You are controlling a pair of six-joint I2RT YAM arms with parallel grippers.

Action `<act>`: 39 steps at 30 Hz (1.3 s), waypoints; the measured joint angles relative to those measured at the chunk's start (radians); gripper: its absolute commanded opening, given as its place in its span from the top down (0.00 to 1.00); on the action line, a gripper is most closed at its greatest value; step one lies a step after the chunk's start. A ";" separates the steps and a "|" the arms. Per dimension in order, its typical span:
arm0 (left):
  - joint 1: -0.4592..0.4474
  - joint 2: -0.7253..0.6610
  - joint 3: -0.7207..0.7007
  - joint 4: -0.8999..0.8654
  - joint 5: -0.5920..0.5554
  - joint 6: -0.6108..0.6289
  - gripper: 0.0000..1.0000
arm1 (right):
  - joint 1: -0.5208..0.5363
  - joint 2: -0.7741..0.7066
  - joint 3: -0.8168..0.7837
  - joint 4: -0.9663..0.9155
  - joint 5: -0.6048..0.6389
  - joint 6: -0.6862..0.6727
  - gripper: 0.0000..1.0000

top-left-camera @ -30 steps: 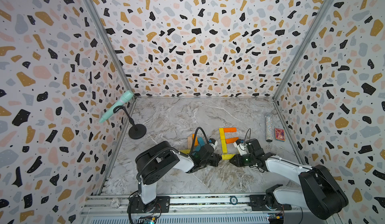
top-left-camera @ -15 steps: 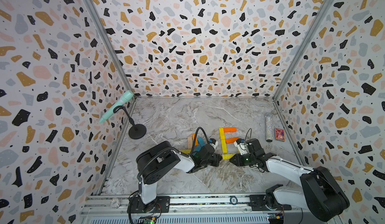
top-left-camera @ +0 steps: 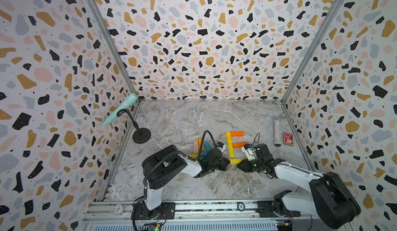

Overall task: Assemble the number 6 with building blocks
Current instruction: Assemble the building block at the center of the board.

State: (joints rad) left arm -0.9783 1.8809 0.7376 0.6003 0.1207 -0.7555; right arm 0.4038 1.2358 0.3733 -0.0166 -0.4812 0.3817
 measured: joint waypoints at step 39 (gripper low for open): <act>0.000 -0.082 -0.050 -0.061 -0.054 0.000 1.00 | -0.010 0.037 0.000 0.052 0.014 0.007 0.79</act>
State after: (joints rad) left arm -0.9787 1.7988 0.6872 0.5396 0.0666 -0.7559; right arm 0.3943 1.2732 0.3737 0.0353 -0.4667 0.3889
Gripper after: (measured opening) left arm 0.047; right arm 0.211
